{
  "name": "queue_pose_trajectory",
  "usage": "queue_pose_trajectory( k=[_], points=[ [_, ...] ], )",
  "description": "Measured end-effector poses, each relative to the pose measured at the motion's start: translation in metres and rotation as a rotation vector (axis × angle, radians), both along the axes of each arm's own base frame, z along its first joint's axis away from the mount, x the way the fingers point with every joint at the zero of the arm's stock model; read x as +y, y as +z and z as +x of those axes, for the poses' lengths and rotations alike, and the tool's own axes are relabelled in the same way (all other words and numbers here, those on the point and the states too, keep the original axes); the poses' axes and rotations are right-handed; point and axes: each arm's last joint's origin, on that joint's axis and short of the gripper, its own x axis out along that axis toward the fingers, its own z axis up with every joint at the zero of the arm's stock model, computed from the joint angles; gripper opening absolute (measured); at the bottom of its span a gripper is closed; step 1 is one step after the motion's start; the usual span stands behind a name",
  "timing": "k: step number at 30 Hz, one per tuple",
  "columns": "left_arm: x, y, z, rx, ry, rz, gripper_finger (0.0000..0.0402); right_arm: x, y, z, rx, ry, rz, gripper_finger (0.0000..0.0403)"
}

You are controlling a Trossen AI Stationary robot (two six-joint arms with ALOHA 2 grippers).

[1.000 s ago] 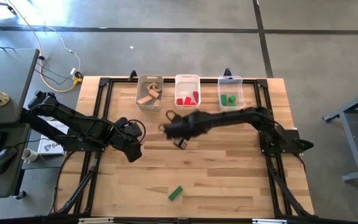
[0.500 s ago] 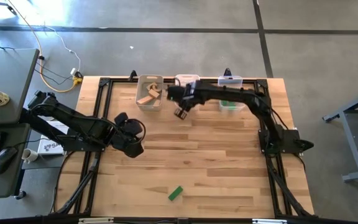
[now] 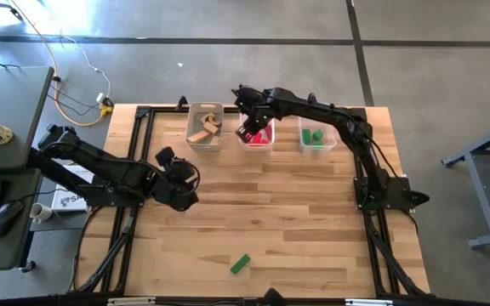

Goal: Sort & place blocks by color
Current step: Put the top red block into the white bin

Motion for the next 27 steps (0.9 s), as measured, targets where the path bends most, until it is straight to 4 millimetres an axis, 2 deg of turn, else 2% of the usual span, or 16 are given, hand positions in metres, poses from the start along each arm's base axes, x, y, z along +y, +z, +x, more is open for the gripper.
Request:
queue_pose_trajectory(
  k=[6,13,27],
  points=[
    [0.012,0.0,0.002,0.024,0.028,0.02,0.0213,-0.019,-0.022,-0.001,0.029,-0.019,0.084,0.0097],
    [0.019,0.0,0.002,0.03,0.06,0.021,0.0213,-0.022,-0.034,0.001,0.05,-0.022,0.097,0.0108],
    [0.019,0.0,0.003,0.039,0.05,0.016,0.0213,-0.022,-0.032,-0.002,0.064,-0.025,0.092,0.02]
  ],
)
